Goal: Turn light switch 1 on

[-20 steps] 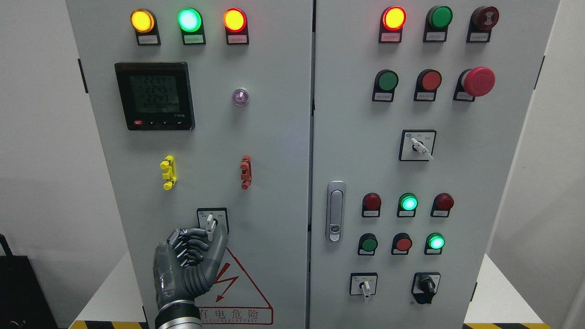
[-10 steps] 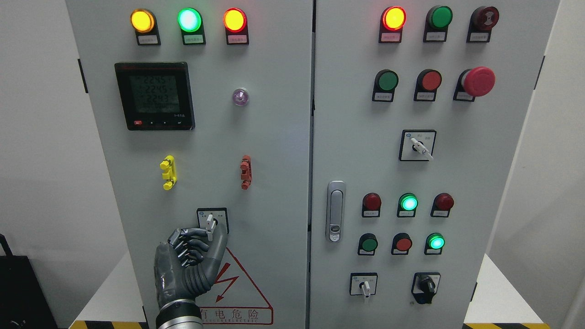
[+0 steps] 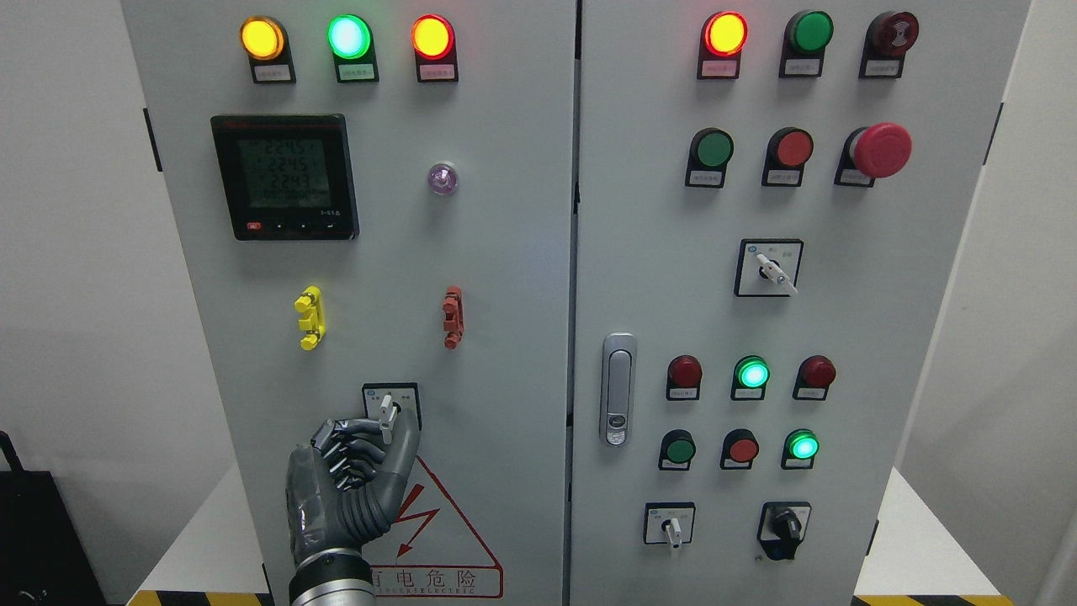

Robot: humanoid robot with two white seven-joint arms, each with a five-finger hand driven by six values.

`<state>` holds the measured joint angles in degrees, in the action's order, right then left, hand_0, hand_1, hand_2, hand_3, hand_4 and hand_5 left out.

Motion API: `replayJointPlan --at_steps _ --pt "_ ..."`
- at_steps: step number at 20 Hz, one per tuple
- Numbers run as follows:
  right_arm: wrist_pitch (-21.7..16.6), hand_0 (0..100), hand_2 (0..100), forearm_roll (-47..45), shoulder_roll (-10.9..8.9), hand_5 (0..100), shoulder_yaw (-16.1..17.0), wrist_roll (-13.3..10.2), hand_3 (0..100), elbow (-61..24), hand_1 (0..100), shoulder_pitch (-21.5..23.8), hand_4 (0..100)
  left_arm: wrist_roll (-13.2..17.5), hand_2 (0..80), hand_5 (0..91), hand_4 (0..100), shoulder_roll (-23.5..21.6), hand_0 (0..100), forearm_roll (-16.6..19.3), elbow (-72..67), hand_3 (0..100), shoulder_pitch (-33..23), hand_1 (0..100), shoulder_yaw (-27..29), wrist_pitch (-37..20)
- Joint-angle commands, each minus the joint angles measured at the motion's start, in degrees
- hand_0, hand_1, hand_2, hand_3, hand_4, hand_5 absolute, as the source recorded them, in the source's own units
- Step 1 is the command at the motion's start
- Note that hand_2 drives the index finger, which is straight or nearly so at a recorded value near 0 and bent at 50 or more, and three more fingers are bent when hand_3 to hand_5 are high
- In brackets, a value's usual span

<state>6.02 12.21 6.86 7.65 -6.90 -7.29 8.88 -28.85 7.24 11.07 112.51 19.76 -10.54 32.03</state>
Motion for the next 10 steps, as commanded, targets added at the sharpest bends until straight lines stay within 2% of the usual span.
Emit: replayJointPlan --at_steps 1,10 --pt "0.0 5 0 0.0 0.00 0 0.0 0.0 0 0.0 0 0.0 0 0.0 55.9 79.6 89 0.6 15 0.0 0.0 83 0.3 57 0.0 0.1" --pt "0.0 5 0 0.0 0.00 0 0.0 0.0 0 0.0 0 0.0 0 0.0 56.3 79.8 89 0.6 17 0.0 0.0 84 0.4 56 0.0 0.7"
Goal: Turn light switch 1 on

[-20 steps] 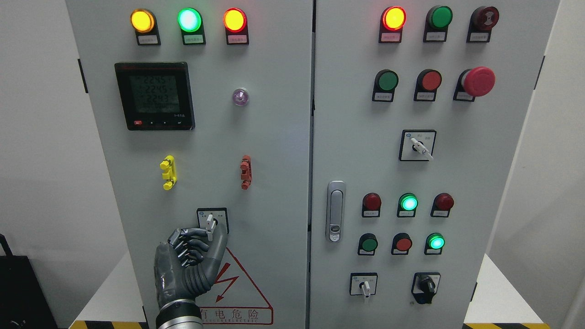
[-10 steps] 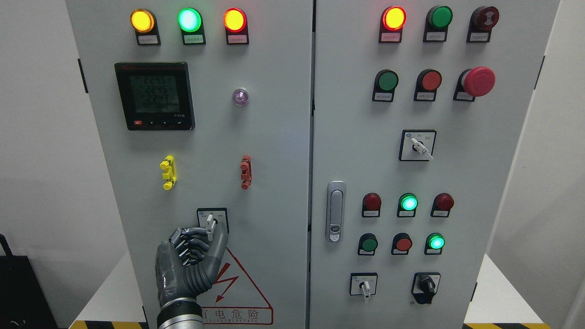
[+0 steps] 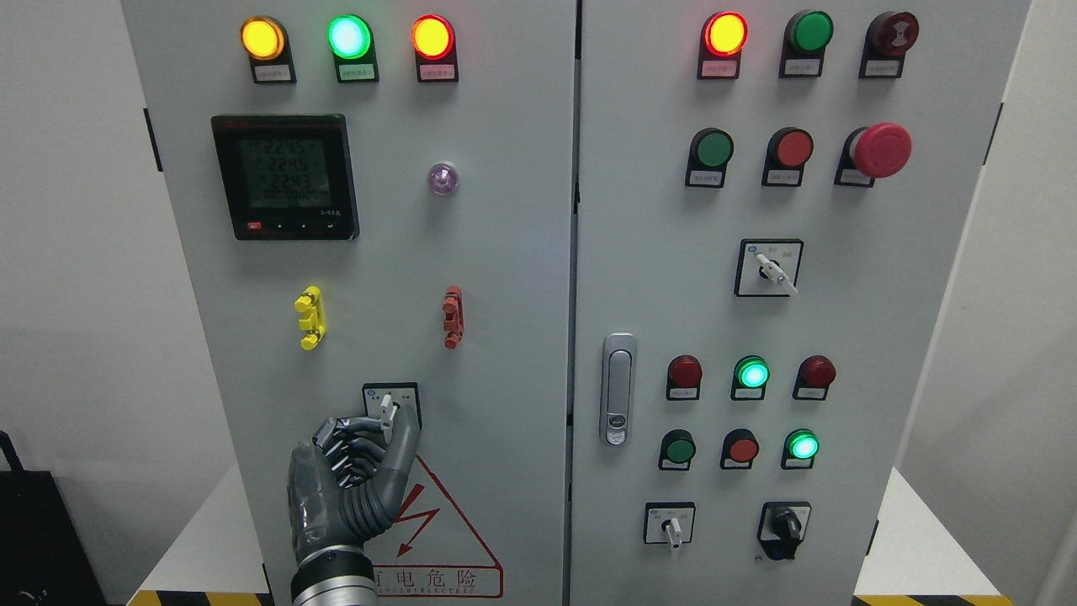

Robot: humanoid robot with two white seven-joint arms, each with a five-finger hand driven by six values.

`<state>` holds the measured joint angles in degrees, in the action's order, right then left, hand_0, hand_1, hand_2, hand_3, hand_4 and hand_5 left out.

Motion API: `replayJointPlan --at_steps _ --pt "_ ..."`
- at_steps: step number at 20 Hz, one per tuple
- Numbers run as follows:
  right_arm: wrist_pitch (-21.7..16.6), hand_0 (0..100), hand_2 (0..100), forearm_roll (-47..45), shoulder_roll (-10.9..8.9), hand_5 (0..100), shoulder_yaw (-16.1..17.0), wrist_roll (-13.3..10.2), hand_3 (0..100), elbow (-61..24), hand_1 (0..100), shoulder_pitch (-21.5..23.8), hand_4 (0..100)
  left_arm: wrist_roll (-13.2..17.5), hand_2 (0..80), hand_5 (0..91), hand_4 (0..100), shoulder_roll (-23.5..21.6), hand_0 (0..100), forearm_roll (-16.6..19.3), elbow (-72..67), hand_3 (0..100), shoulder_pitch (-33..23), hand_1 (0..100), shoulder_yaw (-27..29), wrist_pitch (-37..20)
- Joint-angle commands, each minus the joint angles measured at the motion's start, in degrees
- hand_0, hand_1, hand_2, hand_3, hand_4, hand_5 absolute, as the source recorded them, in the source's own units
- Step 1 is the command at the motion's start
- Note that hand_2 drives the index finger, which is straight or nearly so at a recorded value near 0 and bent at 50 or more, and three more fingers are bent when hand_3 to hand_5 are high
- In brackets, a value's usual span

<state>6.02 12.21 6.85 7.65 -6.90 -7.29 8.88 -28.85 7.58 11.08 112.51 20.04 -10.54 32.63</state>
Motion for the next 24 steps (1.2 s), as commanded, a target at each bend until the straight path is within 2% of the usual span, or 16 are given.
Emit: replayJointPlan --at_steps 1,7,24 --pt "0.0 5 0 0.0 0.00 0 0.0 0.0 0 0.0 0 0.0 0 0.0 56.4 79.9 89 0.2 17 0.0 0.0 84 0.1 56 0.0 0.1" --pt "0.0 5 0 0.0 0.00 0 0.0 0.0 0 0.0 0 0.0 0 0.1 56.9 79.9 89 0.2 19 0.0 0.0 85 1.6 56 0.3 0.6" --pt "0.0 5 0 0.0 0.00 0 0.0 0.0 0 0.0 0 0.0 0 0.2 58.2 80.2 90 0.1 25 0.0 -0.1 86 0.3 57 0.3 0.9"
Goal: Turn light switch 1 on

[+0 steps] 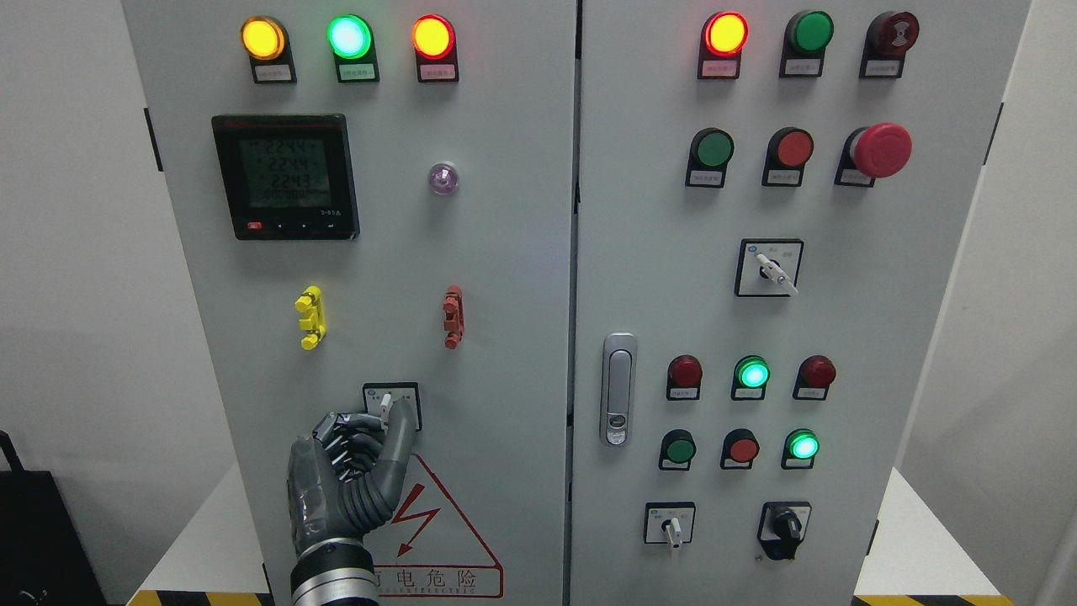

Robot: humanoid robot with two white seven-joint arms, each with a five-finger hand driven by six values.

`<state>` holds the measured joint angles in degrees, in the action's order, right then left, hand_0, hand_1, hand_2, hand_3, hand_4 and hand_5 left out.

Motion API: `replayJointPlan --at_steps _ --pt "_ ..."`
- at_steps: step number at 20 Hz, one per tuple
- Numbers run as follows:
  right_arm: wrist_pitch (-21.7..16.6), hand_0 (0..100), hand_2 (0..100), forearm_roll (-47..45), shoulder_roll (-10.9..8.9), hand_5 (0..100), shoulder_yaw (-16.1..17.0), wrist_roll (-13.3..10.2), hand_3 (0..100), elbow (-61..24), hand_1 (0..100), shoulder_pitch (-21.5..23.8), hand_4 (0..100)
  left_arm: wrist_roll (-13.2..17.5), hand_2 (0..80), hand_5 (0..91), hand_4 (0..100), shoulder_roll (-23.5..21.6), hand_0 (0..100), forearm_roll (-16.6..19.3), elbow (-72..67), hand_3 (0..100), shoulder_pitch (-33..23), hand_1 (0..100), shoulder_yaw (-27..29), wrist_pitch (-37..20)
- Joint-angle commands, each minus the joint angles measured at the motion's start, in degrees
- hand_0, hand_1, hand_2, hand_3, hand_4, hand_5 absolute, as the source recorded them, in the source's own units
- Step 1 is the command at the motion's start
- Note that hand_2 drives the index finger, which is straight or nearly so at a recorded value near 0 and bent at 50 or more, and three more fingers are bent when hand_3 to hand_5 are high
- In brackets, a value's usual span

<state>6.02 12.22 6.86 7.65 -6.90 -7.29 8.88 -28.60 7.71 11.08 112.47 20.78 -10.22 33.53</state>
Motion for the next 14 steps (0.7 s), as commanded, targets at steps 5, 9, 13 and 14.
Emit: replayJointPlan --at_steps 5,9,13,14 --pt "0.0 5 0 0.0 0.00 0 0.0 0.0 0 0.0 0 0.0 0 -0.1 58.4 80.2 90 0.0 31 0.0 -0.1 86 -0.4 56 -0.1 0.0" --pt "0.0 5 0 0.0 0.00 0 0.0 0.0 0 0.0 0 0.0 0 -0.1 58.5 80.2 90 0.1 35 -0.1 -0.1 86 -0.3 56 -0.1 0.0" --pt "0.0 5 0 0.0 0.00 0 0.0 0.0 0 0.0 0 0.0 0 -0.1 58.5 80.2 90 0.1 42 -0.1 -0.1 87 -0.3 56 -0.2 -0.1" --pt "0.0 5 0 0.0 0.00 0 0.0 0.0 0 0.0 0 0.0 0 -0.1 58.5 80.2 90 0.1 44 -0.1 -0.1 87 -0.3 56 -0.2 -0.1"
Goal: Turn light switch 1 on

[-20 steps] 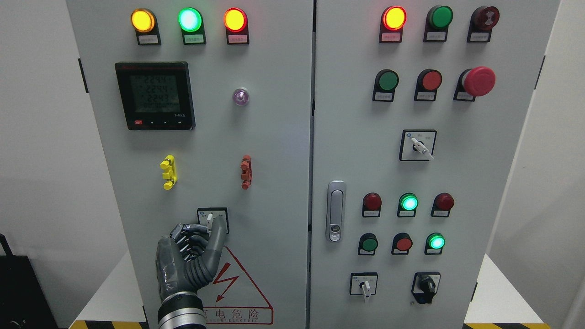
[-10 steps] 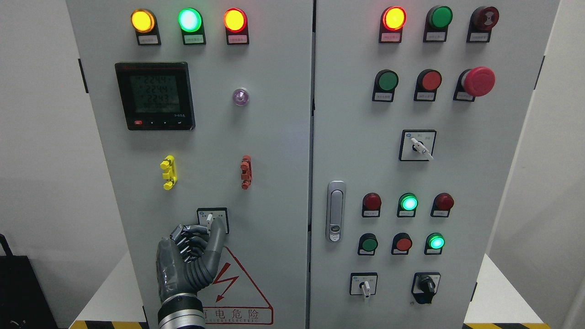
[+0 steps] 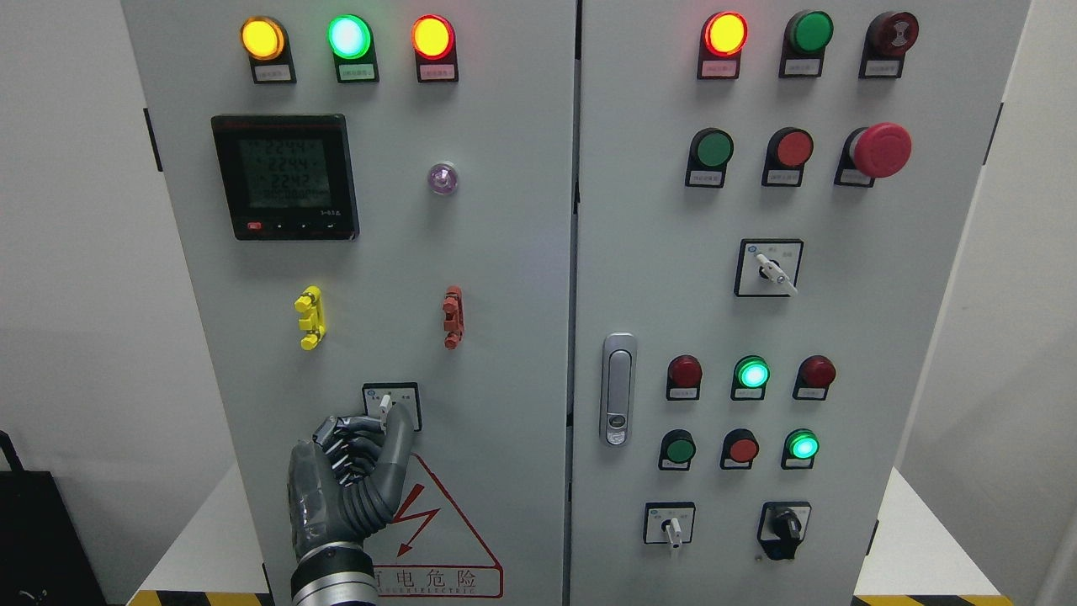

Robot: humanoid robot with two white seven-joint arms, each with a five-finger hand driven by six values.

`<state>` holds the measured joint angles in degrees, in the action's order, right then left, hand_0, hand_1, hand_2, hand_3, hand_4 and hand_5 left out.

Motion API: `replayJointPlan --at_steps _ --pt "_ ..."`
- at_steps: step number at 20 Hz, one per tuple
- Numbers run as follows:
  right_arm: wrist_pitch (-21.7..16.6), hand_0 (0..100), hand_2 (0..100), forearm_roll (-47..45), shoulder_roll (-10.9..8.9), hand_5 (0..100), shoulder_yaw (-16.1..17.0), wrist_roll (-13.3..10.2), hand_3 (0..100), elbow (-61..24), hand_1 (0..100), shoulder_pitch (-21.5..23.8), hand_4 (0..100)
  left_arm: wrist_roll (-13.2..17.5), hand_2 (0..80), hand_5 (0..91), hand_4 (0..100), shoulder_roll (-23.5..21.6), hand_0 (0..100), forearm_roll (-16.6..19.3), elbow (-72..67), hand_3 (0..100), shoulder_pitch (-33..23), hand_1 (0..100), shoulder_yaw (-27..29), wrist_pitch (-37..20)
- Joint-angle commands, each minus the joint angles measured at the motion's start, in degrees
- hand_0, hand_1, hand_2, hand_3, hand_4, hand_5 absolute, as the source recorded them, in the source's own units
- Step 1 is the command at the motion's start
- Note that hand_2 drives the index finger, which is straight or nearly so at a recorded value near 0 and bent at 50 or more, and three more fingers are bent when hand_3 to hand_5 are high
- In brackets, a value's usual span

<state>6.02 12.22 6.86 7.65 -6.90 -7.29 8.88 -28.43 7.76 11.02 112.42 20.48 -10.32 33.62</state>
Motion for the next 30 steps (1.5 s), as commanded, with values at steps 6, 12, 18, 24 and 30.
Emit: replayJointPlan --at_steps 6,12,18,24,30 --pt "0.0 5 0 0.0 0.00 0 0.0 0.0 0 0.0 0 0.0 0 -0.2 58.7 80.2 90 0.1 56 0.0 0.0 87 -0.1 56 -0.1 -0.2" --pt "0.0 5 0 0.0 0.00 0 0.0 0.0 0 0.0 0 0.0 0 -0.2 58.8 80.4 90 0.1 61 0.0 0.0 87 -0.2 55 -0.1 -0.3" --pt "0.0 5 0 0.0 0.00 0 0.0 0.0 0 0.0 0 0.0 0 -0.2 59.3 80.6 90 0.0 67 0.0 0.0 87 -0.2 54 -0.1 -0.4" --pt "0.0 5 0 0.0 0.00 0 0.0 0.0 0 0.0 0 0.0 0 -0.2 59.5 80.2 90 0.1 71 -0.2 0.0 87 -0.3 52 0.0 -0.5" --pt "0.0 5 0 -0.1 0.00 0 0.0 0.0 0 0.0 0 0.0 0 -0.2 59.7 80.0 90 0.1 76 -0.2 0.0 88 -0.4 49 0.0 -0.6"
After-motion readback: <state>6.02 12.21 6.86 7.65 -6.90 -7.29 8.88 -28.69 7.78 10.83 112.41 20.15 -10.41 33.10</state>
